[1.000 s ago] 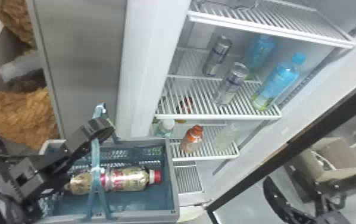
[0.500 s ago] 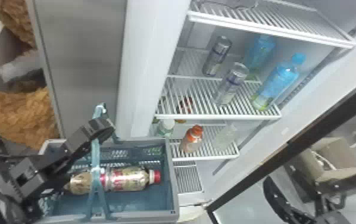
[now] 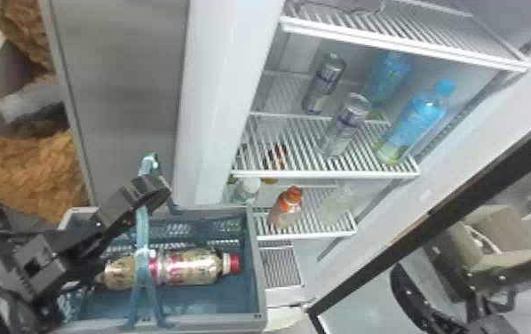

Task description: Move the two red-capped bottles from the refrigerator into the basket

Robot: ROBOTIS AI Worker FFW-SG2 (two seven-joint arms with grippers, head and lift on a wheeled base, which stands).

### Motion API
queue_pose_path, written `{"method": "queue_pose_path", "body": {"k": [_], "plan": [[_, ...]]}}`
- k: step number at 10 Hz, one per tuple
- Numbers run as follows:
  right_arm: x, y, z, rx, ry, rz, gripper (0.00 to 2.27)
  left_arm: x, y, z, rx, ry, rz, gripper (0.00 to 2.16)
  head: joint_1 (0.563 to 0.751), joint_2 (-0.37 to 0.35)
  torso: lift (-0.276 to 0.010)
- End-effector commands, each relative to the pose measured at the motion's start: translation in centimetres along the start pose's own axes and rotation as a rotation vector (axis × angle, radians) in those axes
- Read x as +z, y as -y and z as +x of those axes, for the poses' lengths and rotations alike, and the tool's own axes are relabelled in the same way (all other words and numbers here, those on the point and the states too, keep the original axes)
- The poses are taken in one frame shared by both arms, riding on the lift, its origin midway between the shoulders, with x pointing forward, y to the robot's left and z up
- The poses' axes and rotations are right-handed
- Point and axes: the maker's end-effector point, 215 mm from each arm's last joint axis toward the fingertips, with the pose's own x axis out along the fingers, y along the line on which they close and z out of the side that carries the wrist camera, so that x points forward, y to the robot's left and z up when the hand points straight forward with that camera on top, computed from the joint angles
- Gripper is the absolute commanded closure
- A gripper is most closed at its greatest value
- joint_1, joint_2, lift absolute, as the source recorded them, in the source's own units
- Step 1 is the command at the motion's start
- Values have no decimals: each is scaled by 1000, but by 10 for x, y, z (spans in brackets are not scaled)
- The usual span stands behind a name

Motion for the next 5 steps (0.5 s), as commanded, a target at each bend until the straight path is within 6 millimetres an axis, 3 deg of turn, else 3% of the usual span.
{"method": "queue_pose_path", "body": {"k": [1,5], "plan": [[-2,-2,1,3,0,6,271,0,0,0,0,1,2,1204,695,-350,0],[-2,-1,1,1,1,9,271,2,0,0,-1,7,7,1204,695,-350,0]]}}
